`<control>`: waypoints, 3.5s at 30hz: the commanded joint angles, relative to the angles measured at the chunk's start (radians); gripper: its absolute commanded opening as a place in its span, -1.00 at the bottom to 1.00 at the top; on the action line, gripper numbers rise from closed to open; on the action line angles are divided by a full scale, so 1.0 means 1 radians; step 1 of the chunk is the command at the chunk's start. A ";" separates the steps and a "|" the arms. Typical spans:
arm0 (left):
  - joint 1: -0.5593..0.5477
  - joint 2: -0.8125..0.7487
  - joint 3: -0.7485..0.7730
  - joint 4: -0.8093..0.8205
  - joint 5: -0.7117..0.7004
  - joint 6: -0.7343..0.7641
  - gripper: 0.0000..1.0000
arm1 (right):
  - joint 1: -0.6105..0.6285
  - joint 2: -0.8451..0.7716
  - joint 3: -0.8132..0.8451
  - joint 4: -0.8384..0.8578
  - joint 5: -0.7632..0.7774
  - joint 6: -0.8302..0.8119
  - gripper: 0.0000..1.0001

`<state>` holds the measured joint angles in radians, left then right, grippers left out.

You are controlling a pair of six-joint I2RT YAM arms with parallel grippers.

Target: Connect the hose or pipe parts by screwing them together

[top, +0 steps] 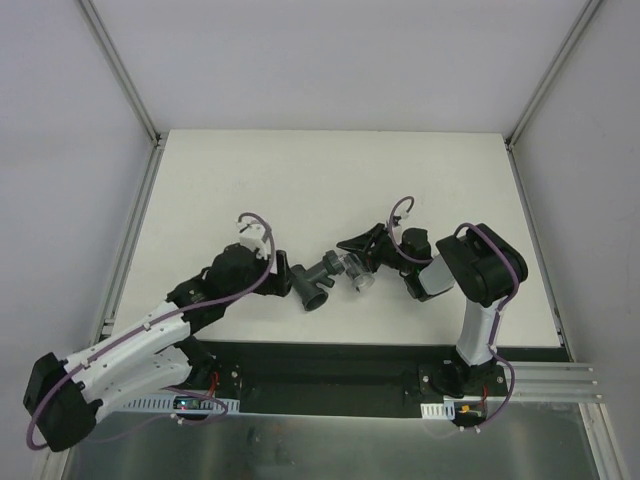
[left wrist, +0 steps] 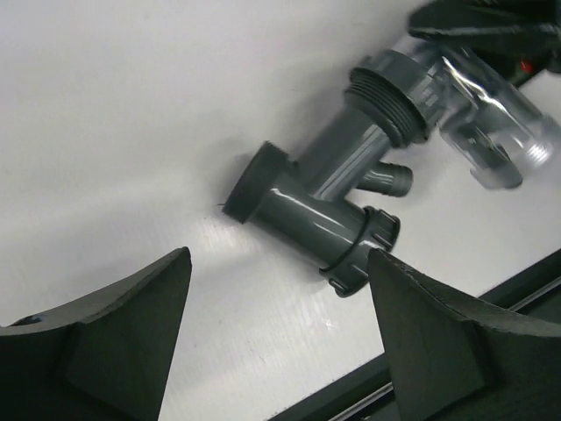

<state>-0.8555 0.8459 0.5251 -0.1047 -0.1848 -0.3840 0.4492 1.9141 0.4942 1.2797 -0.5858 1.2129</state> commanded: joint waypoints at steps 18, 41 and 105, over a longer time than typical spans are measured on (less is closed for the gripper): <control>0.449 0.311 0.147 0.007 0.607 -0.078 0.52 | 0.002 -0.029 -0.031 0.254 -0.026 -0.064 -0.98; 0.446 0.619 0.286 0.000 0.814 0.083 0.18 | 0.003 -0.015 -0.023 0.254 -0.017 -0.069 -0.98; 0.478 0.737 0.476 -0.325 1.029 0.226 -1.00 | -0.081 -0.092 -0.042 0.251 -0.060 -0.093 0.27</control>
<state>-0.3740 1.5932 0.9367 -0.2817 0.9302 -0.3283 0.3958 1.8774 0.4484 1.2999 -0.6407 1.1400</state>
